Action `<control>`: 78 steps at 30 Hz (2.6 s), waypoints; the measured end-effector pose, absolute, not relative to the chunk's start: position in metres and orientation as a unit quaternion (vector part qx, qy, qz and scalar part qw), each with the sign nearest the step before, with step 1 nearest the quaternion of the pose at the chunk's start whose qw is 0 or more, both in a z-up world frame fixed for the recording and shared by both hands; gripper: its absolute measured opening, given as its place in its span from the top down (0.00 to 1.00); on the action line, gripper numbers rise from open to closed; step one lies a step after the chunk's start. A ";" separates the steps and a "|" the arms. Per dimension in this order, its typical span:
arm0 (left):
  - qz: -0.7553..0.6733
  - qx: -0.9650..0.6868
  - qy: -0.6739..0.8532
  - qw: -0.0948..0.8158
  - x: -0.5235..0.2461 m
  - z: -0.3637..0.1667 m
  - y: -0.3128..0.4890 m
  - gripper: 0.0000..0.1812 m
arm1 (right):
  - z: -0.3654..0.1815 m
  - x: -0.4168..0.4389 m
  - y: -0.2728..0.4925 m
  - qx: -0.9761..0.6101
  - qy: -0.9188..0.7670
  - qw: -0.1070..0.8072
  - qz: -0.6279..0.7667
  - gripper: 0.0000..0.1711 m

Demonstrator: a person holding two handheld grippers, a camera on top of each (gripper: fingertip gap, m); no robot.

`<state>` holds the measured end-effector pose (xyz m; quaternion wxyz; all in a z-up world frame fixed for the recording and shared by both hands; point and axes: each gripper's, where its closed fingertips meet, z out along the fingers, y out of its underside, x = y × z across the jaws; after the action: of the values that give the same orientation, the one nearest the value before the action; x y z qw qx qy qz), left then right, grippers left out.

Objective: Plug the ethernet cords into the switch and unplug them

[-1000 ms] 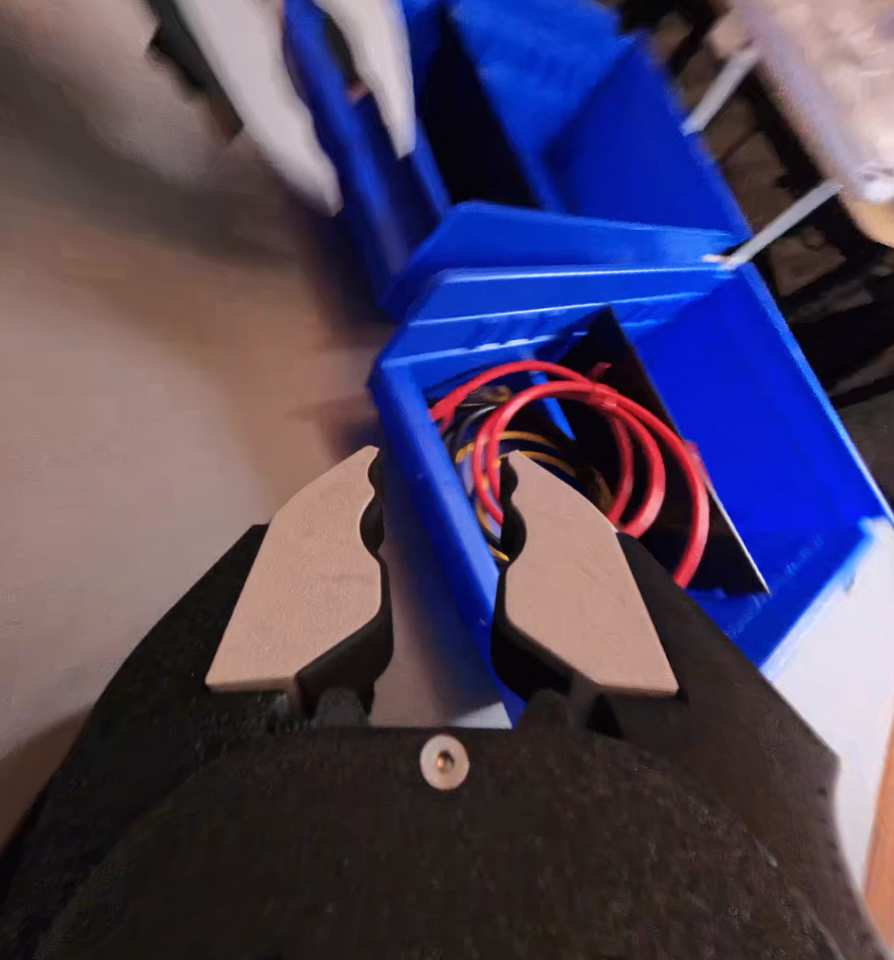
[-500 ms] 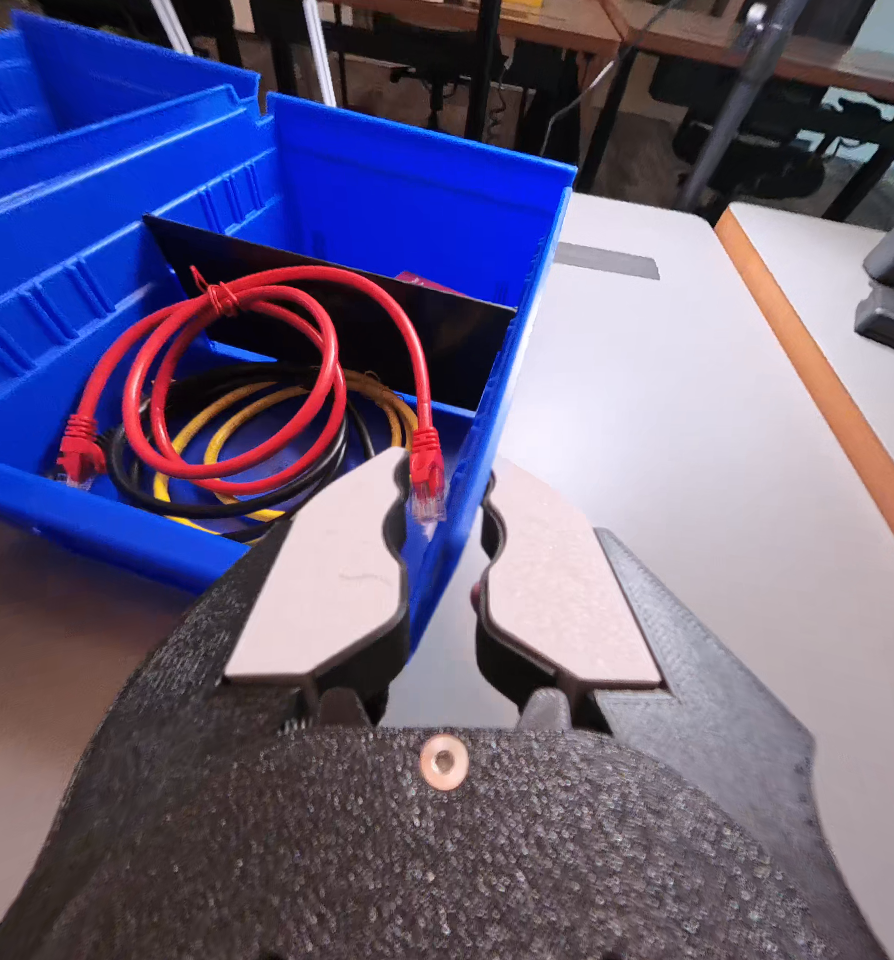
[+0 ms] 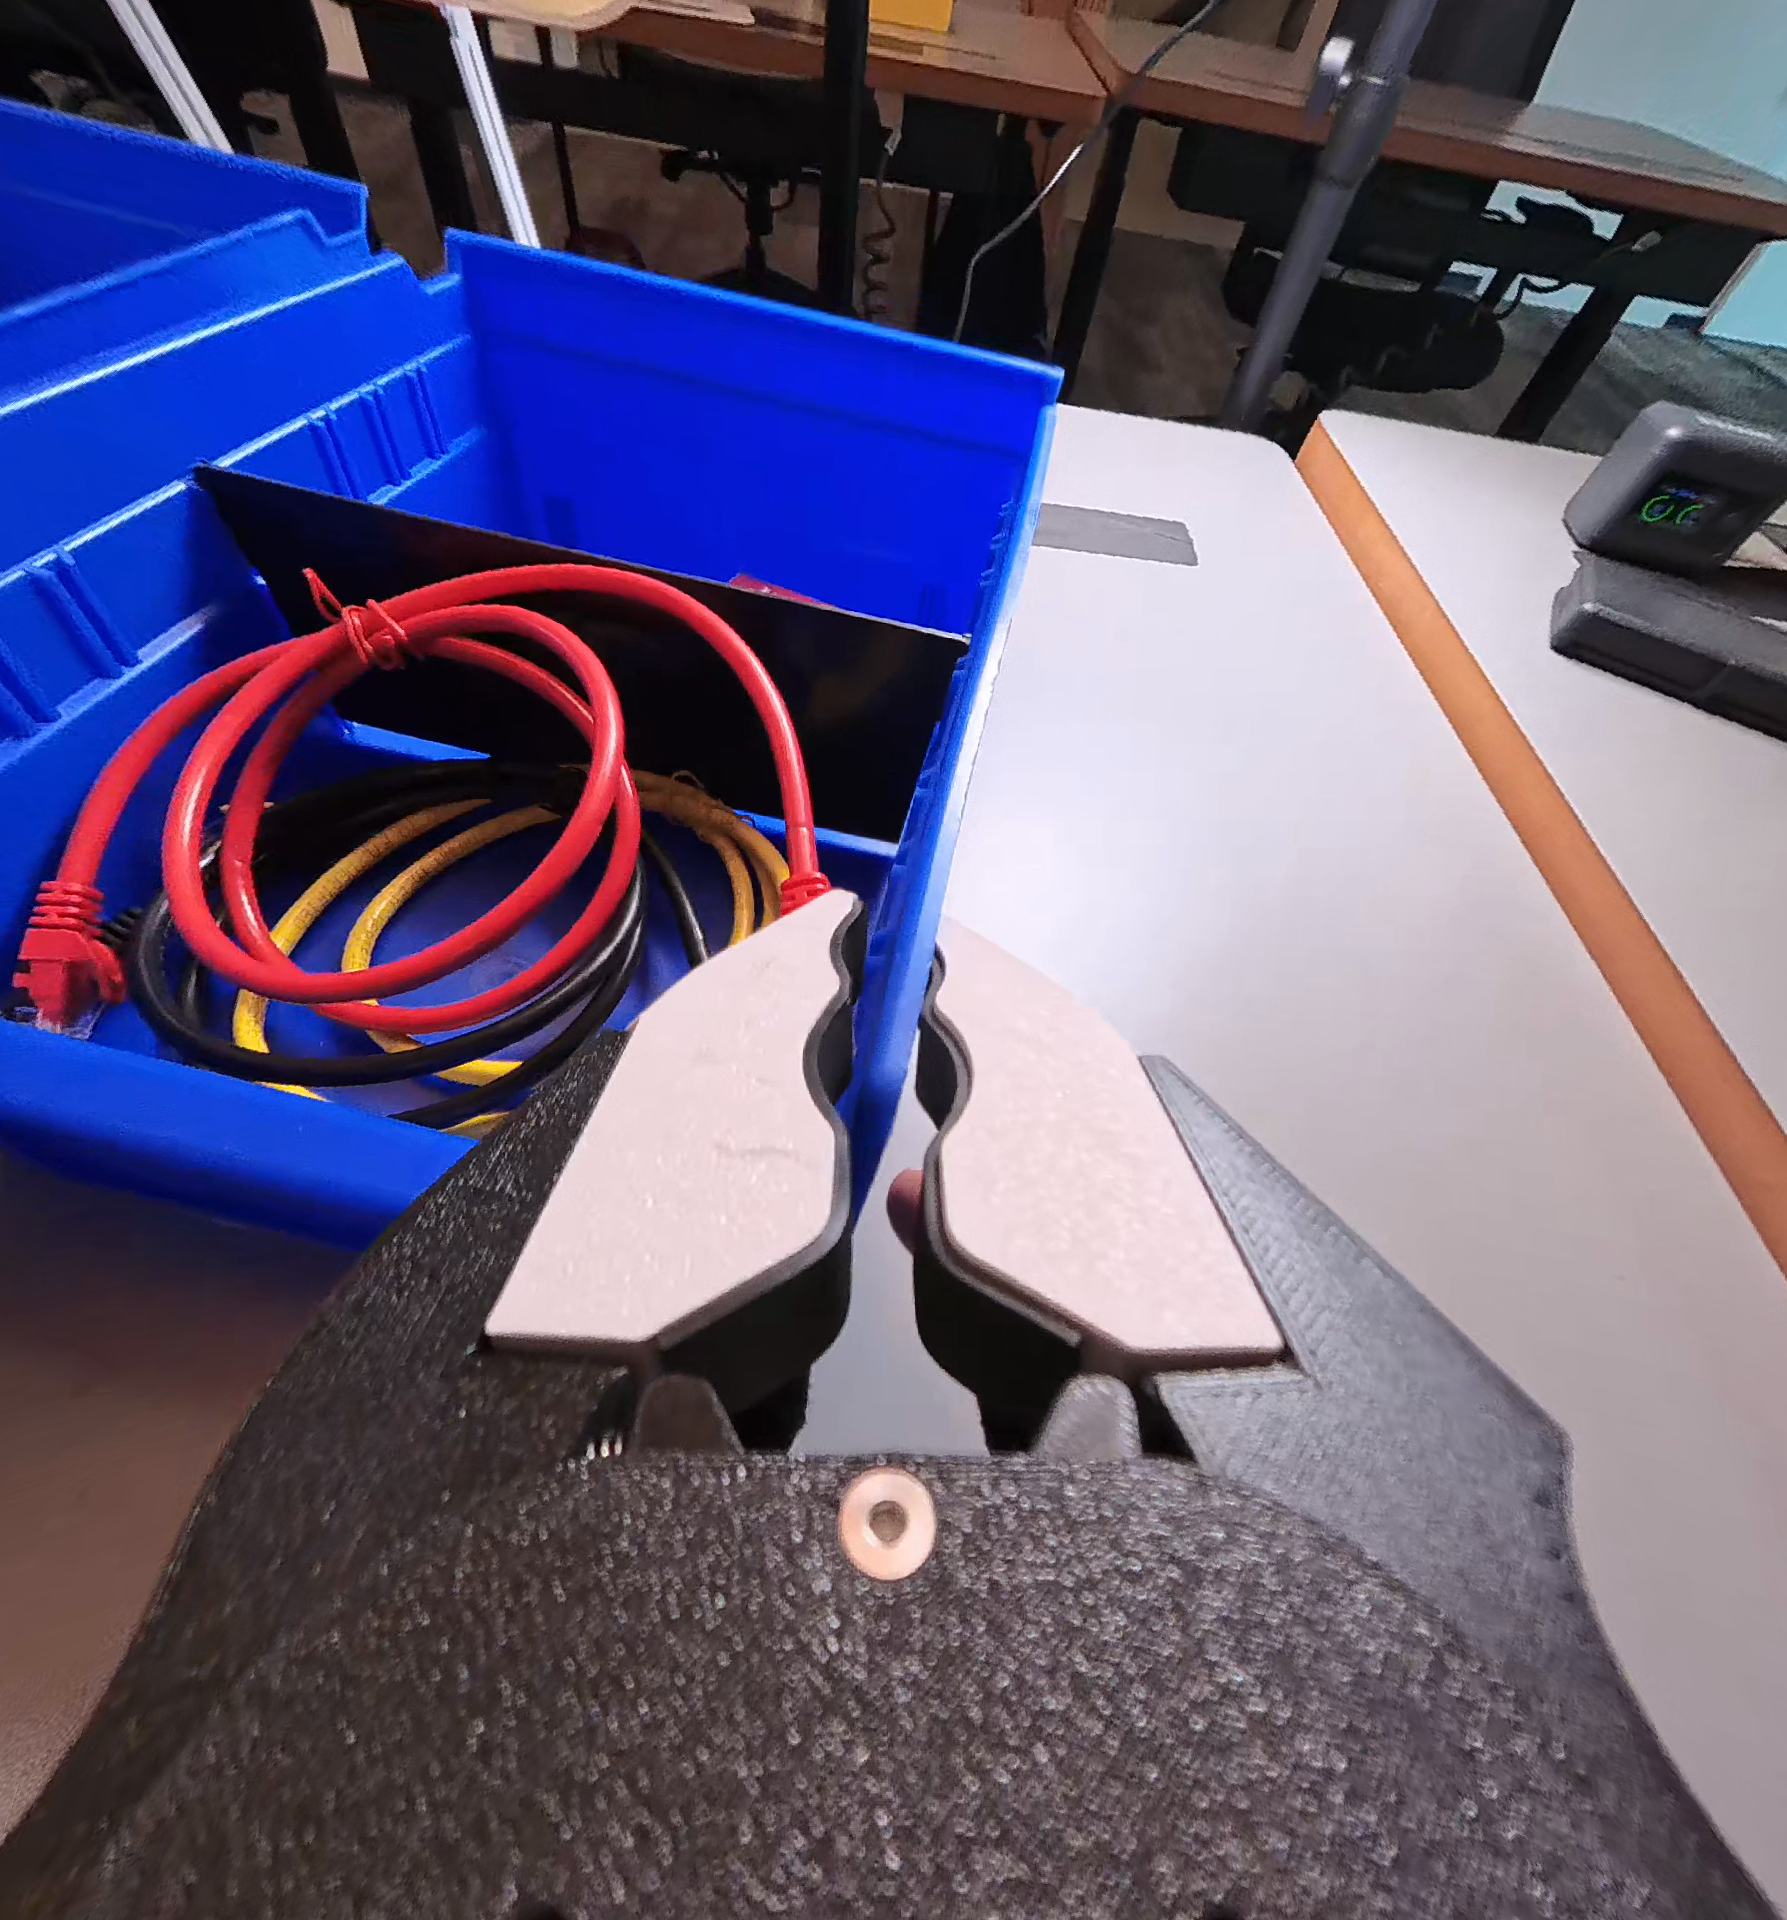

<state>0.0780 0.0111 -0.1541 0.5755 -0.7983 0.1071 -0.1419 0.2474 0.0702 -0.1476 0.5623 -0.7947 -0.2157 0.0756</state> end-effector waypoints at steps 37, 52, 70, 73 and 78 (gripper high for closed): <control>0.131 -0.782 -0.056 0.607 -0.312 -0.065 -0.217 0.94 | -0.066 -0.184 -0.097 -0.657 -0.426 0.512 0.353 0.87; 0.143 -0.836 -0.028 0.529 -0.338 -0.152 -0.222 0.84 | -0.147 -0.178 -0.108 -0.646 -0.594 0.376 0.296 0.80; 0.055 -0.926 0.332 0.169 -0.235 -0.219 -0.172 0.81 | -0.216 -0.090 -0.038 -0.599 -0.766 0.230 0.036 0.85; 0.061 -0.926 0.331 0.172 -0.233 -0.218 -0.162 0.82 | -0.213 -0.061 -0.030 -0.600 -0.762 0.242 0.023 0.84; 0.085 -0.924 0.328 0.177 -0.226 -0.218 -0.150 0.85 | -0.212 0.000 -0.008 -0.637 -0.730 0.249 0.010 0.84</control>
<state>-0.2258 -0.1501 -0.2182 0.1767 -0.9241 0.3282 0.0845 -0.0005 -0.0085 -0.2116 0.2487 -0.6369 -0.7296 0.0099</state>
